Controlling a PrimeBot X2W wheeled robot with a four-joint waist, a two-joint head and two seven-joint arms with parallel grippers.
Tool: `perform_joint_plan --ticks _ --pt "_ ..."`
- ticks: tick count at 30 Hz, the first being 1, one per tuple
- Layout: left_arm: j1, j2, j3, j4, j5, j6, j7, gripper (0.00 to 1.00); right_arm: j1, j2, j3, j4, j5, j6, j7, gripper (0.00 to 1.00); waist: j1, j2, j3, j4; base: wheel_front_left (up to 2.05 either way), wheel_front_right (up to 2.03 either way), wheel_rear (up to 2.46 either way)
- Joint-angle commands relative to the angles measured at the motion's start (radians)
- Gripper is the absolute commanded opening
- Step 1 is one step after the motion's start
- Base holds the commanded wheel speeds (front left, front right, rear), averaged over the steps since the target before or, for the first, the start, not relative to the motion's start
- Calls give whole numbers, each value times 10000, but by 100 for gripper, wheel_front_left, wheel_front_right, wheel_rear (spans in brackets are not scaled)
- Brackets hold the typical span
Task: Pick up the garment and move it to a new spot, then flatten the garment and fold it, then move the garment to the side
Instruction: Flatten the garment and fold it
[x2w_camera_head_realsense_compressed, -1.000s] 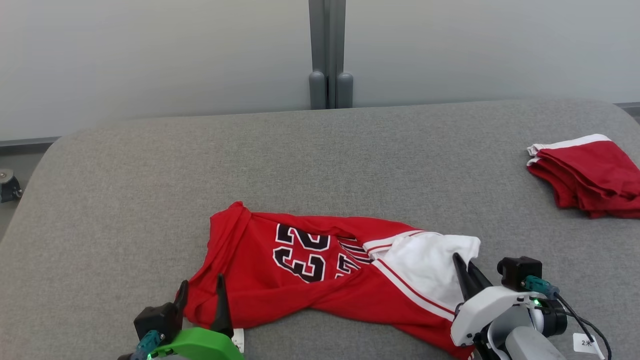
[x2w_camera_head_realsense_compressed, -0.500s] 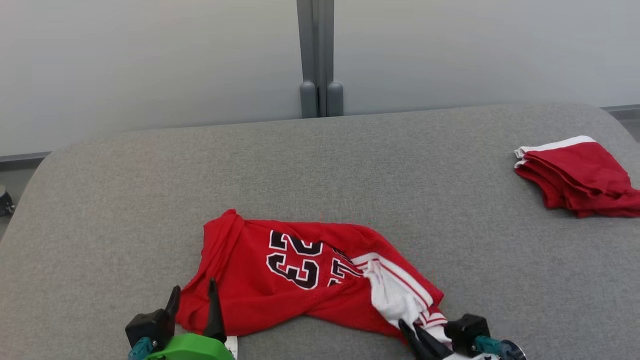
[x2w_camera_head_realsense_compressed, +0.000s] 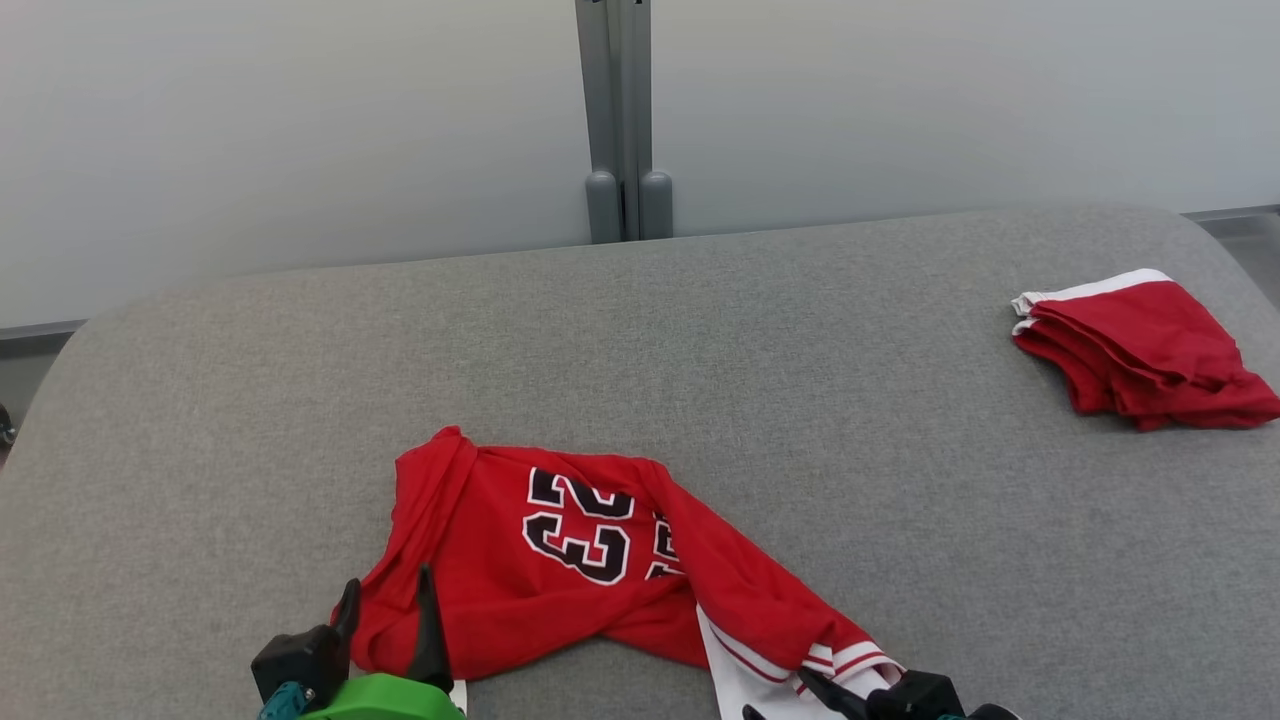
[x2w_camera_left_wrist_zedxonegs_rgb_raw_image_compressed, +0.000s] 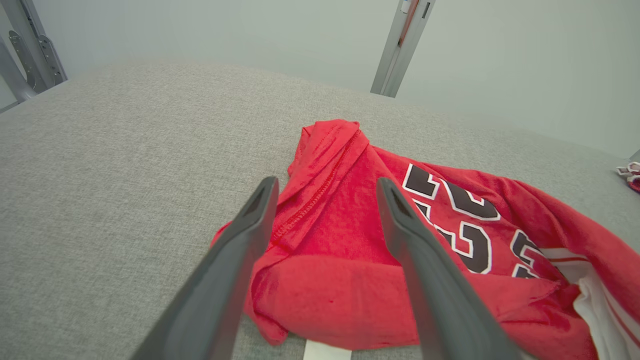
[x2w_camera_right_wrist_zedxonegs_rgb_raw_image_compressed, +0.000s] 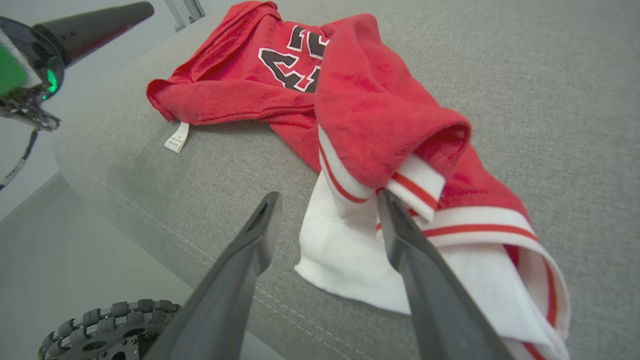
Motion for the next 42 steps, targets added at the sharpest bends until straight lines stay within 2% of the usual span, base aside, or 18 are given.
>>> perform_joint_plan --ticks 1,8,11,16,17,20,22,26,30,31,32,33,34,38,42 --pt "129 19 44 -18 -85 46 -30 100 149 -125 -46 -334 133 -17 56 100 0 0 -4 -38 0 0 0" --pt "96 3 59 -30 -102 12 -28 100 536 -491 -956 -1951 -3 -17 493 100 0 0 23 -88 0 0 0" --pt "-35 -22 -22 27 -80 -40 -27 100 488 -523 -1096 -1985 -255 -15 660 100 0 0 66 33 0 0 0" --pt "-196 32 -55 58 -39 -43 -26 100 301 -650 -535 -1816 -332 -15 834 100 0 0 145 413 0 0 0" --pt "-186 68 -52 60 -57 -10 -18 100 87 -855 208 -1505 -449 -17 899 100 0 0 201 656 0 0 0" --pt "-247 71 -70 52 -68 -8 -9 100 -348 -1044 849 -853 -1053 -17 839 100 0 0 240 814 0 0 0" --pt "-285 77 -86 40 -68 -6 -6 100 -826 -1217 1352 -213 -1929 -17 728 100 0 0 270 919 0 0 0" --pt "-349 118 -94 17 -72 17 0 100 -1525 -911 1670 1074 -2886 -17 242 100 0 0 320 1087 0 0 0" --pt "-333 162 -80 -6 -101 35 -8 100 -1948 -429 1426 2177 -3252 -18 -295 100 0 0 348 1203 0 0 0" --pt "-326 172 -74 -16 -111 48 -9 100 -2046 -295 1255 2376 -3310 -18 -454 71 0 0 351 1225 0 0 0" --pt "-318 181 -69 -22 -119 62 -9 100 -2098 -193 1067 2507 -3341 -18 -590 36 0 0 351 1240 0 0 0" --pt "-305 193 -63 -35 -121 76 -10 100 -2124 -83 820 2636 -3397 -18 -752 11 0 0 351 1249 0 0 0" --pt "-286 202 -53 -50 -111 72 -10 100 -2126 8 576 2727 -3446 -18 -907 0 0 0 350 1249 0 0 0" --pt "-166 206 -29 -119 -149 142 -14 100 -2074 302 -767 2497 -3524 -17 -1323 0 0 0 340 1159 0 0 0" --pt "-131 173 -44 -151 -178 148 -16 100 -2141 198 -1653 1894 -3508 -18 -1334 0 0 0 354 1008 0 0 0"
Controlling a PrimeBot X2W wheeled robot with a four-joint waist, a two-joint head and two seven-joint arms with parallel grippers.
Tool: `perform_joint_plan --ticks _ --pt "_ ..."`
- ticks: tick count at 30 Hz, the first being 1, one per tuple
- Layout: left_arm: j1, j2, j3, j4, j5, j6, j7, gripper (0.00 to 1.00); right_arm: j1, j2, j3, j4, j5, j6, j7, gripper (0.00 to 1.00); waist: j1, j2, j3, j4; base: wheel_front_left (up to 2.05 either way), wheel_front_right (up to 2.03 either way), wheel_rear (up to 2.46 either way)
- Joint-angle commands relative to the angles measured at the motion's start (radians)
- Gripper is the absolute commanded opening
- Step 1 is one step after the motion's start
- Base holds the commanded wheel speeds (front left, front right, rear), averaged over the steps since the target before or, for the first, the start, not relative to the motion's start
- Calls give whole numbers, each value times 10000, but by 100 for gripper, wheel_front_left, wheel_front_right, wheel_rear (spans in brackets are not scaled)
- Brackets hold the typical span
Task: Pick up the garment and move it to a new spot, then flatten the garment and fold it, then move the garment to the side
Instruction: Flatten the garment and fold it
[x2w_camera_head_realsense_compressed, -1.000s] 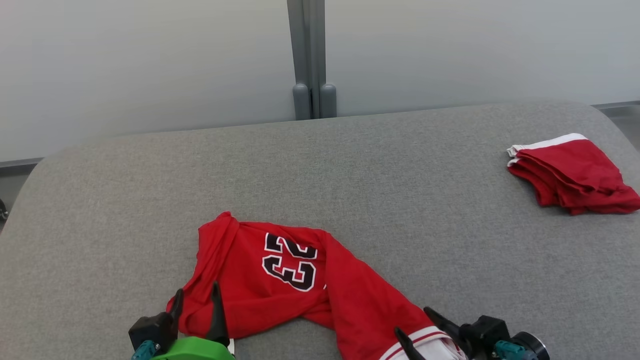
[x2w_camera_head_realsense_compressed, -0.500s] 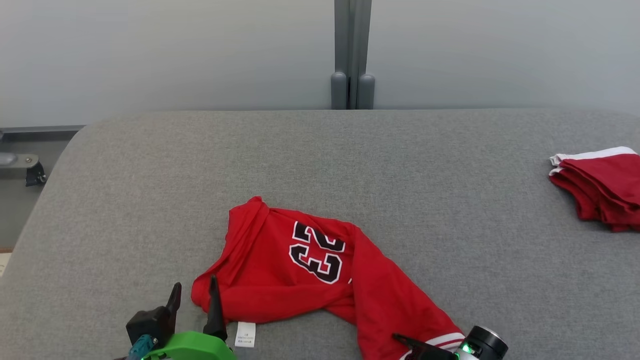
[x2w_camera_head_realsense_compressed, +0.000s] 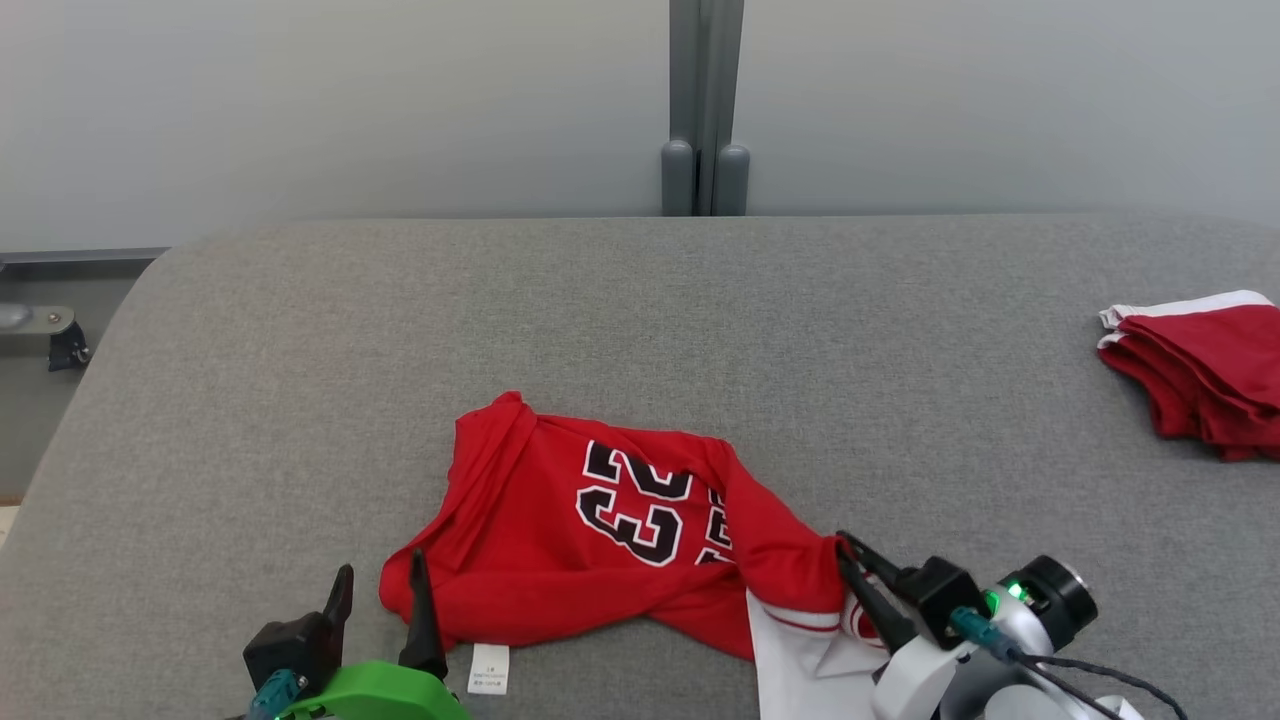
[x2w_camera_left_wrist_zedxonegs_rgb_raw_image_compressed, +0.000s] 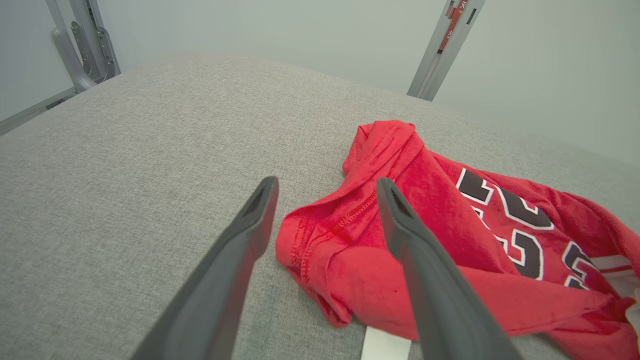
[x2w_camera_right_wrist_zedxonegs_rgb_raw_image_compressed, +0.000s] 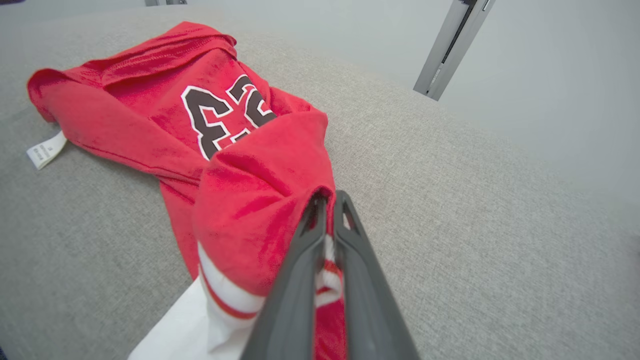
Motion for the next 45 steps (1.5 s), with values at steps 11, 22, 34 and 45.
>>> perform_joint_plan --ticks 11,22,34,45 --pt "-451 -84 -177 -266 77 -39 -39 100 -2671 -1751 -921 -137 116 -20 1007 0 0 0 463 200 0 0 0" --pt "-1101 -217 -312 -725 302 -125 -39 100 -6236 -3379 -139 3022 396 -23 1312 0 0 0 1534 1654 0 0 0" --pt "-1464 -396 -531 -849 521 -295 -41 100 -8263 -3585 -593 5721 -415 -24 804 100 0 0 2239 2343 0 0 0" --pt "-1210 -469 -778 -739 557 -415 -44 100 -8298 -2809 -1247 6312 -1023 -22 -371 100 0 0 1639 1461 0 0 0"
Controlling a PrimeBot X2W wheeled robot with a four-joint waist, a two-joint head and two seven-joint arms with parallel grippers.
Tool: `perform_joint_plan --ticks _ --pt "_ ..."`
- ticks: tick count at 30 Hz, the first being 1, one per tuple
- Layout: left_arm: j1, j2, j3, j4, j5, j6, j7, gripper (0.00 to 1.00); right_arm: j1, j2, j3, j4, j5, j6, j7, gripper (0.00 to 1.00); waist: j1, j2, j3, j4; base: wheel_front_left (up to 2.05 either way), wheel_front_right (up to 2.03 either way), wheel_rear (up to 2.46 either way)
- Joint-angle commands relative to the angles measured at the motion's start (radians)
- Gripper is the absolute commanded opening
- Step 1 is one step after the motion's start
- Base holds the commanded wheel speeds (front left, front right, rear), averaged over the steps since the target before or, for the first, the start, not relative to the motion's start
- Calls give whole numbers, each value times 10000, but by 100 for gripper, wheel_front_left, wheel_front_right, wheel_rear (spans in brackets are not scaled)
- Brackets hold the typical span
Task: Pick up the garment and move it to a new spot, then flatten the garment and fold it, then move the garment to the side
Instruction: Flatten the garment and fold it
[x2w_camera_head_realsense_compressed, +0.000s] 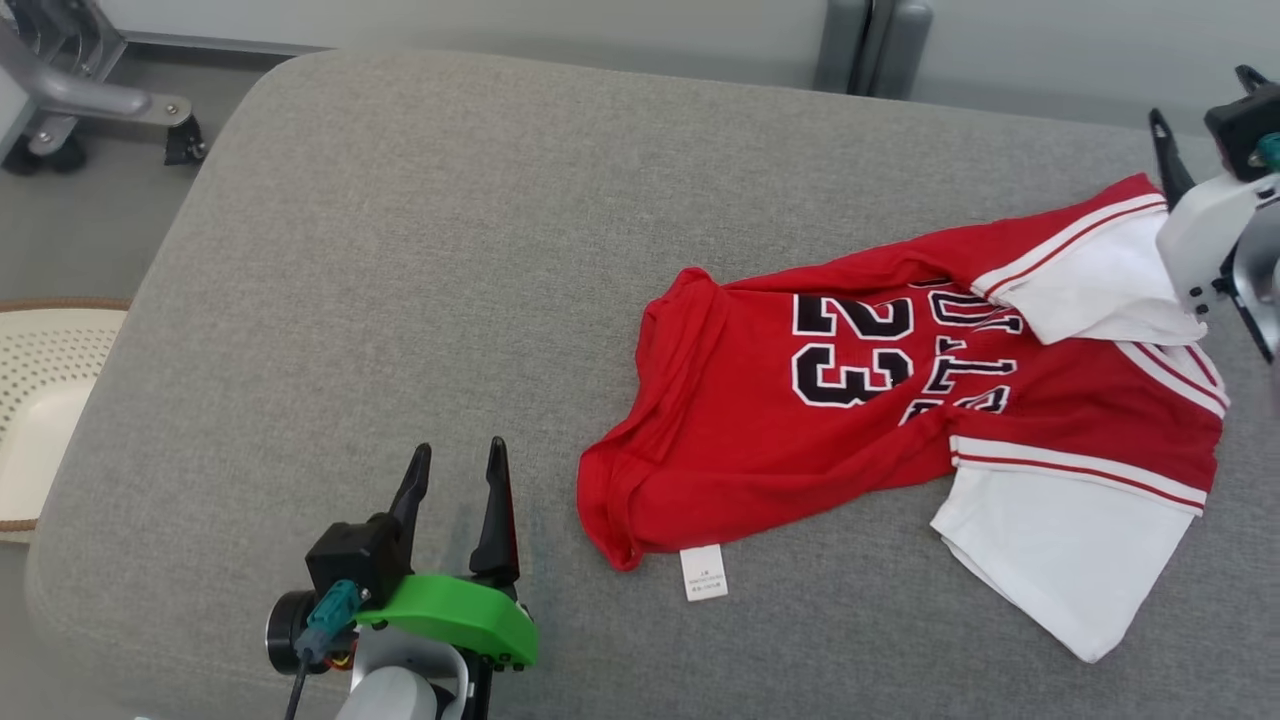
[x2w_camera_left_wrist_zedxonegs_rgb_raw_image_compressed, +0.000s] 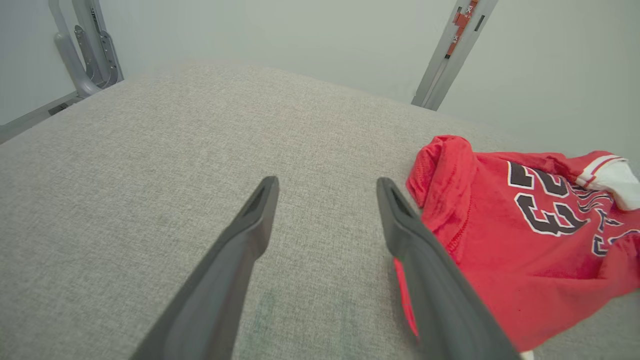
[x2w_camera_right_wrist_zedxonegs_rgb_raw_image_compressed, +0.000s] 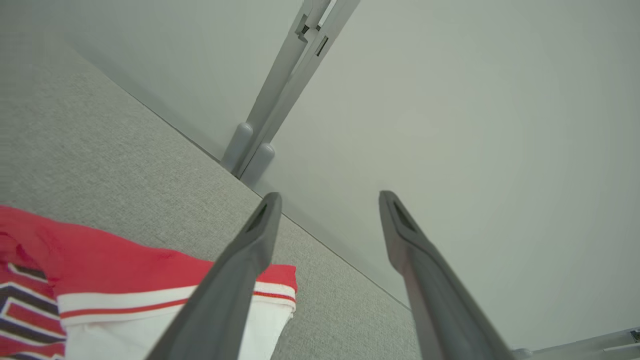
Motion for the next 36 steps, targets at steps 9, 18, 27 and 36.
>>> perform_joint_plan --ticks 9,18,27,36 --pt "362 -113 -809 263 16 -220 337 100 2124 1008 -470 -1781 1051 -24 -262 100 -1 0 -1061 -1343 0 0 0" --pt "249 -186 -1377 1448 -297 142 859 100 4558 1471 -574 -3872 1690 -24 -268 100 -1 0 -1138 -2341 0 0 0" --pt "-10 -194 -1166 2683 -603 271 526 17 5841 1696 -1246 -5223 1732 -22 -270 100 -1 0 -1101 -2687 0 0 0" --pt "226 143 -643 2977 -907 269 237 0 6887 2230 -1977 -6214 1692 -22 -271 100 -1 0 -1263 -2422 0 0 0"
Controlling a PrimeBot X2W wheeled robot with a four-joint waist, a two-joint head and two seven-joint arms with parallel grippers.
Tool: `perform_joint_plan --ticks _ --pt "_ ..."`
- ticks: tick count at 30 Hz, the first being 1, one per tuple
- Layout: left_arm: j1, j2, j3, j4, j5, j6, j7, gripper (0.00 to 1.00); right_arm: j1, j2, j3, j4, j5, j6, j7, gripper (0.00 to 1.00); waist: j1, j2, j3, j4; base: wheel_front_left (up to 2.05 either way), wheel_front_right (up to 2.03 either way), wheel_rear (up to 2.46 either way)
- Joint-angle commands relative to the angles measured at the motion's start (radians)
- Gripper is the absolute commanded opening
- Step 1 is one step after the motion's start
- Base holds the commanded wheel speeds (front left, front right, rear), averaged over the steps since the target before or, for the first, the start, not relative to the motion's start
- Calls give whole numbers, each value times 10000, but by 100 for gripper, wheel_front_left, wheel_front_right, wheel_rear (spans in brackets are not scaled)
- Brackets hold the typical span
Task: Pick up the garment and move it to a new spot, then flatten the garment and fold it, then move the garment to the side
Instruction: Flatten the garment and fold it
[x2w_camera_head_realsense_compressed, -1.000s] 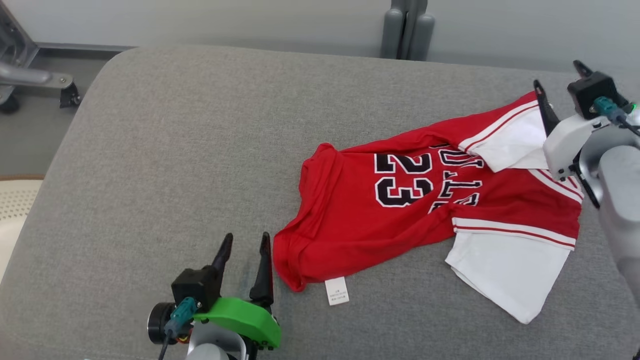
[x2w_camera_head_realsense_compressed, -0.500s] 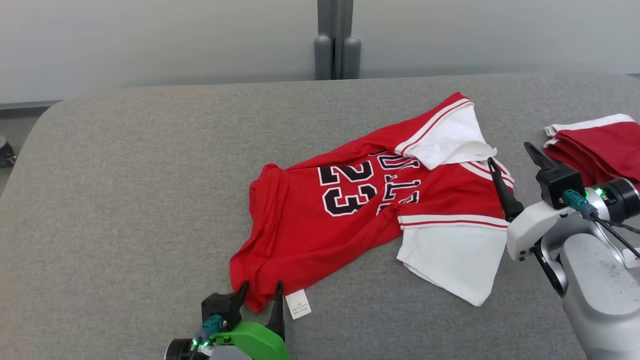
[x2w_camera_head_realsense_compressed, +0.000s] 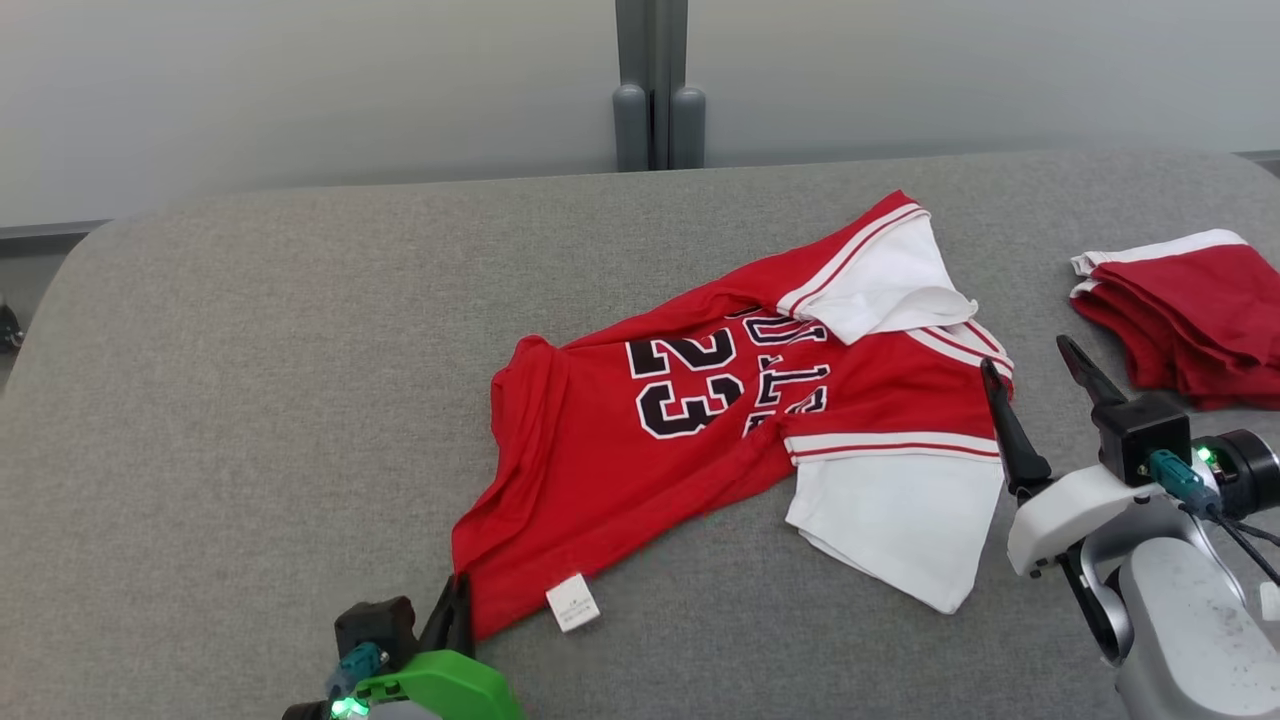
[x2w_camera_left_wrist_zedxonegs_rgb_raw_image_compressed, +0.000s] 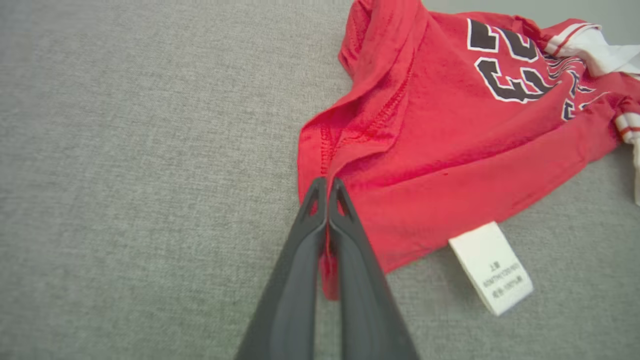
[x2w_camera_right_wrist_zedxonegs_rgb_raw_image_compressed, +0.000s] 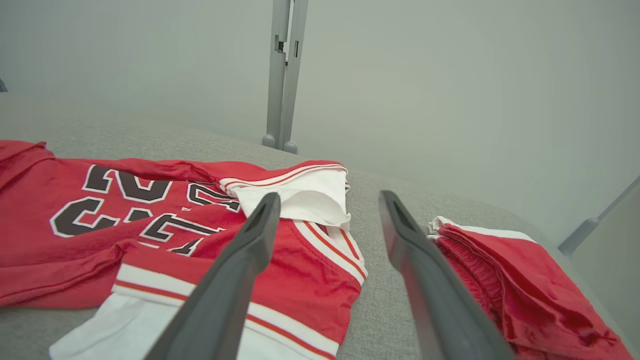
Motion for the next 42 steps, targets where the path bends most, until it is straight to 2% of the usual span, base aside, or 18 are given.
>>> perform_joint_plan --ticks 1,6,7,8,9,10,14,22,33,42 --pt "100 143 111 4 -41 24 -68 0 216 57 -83 -133 -28 -21 -43 100 0 -1 -43 63 0 0 0" --pt "-37 454 387 -2 -173 64 -112 0 679 314 -326 -453 -67 -21 -39 100 0 -1 -126 131 0 0 0" --pt "-47 496 399 15 -202 51 -83 9 762 356 -365 -506 -93 -21 -20 100 0 -1 -144 130 0 0 0" --pt "-51 556 417 31 -221 25 -61 40 857 399 -429 -559 -101 -21 12 100 0 -1 -165 122 0 0 0" --pt "-46 590 417 44 -221 6 -26 52 930 429 -471 -603 -119 -21 21 100 0 -1 -181 114 0 0 0" --pt "-25 587 403 42 -252 -28 -5 100 1014 479 -526 -656 -137 -21 23 100 0 -1 -203 103 0 0 0" --pt "168 568 433 -85 -366 -98 -27 100 1378 663 -771 -868 -233 -21 33 100 0 -1 -295 75 0 0 0" --pt "308 574 654 -808 -199 38 -243 100 2111 1183 -1135 -1380 -403 -21 18 100 0 -1 -576 105 0 0 0" --pt "635 190 1031 -2260 472 -218 -305 100 2718 1772 -841 -2299 -97 -21 -28 100 0 -1 -1254 96 0 0 0" --pt "1404 -13 1445 -2566 952 -426 -309 100 3273 1879 -710 -2662 522 -21 -40 100 0 -1 -1606 126 0 0 0"
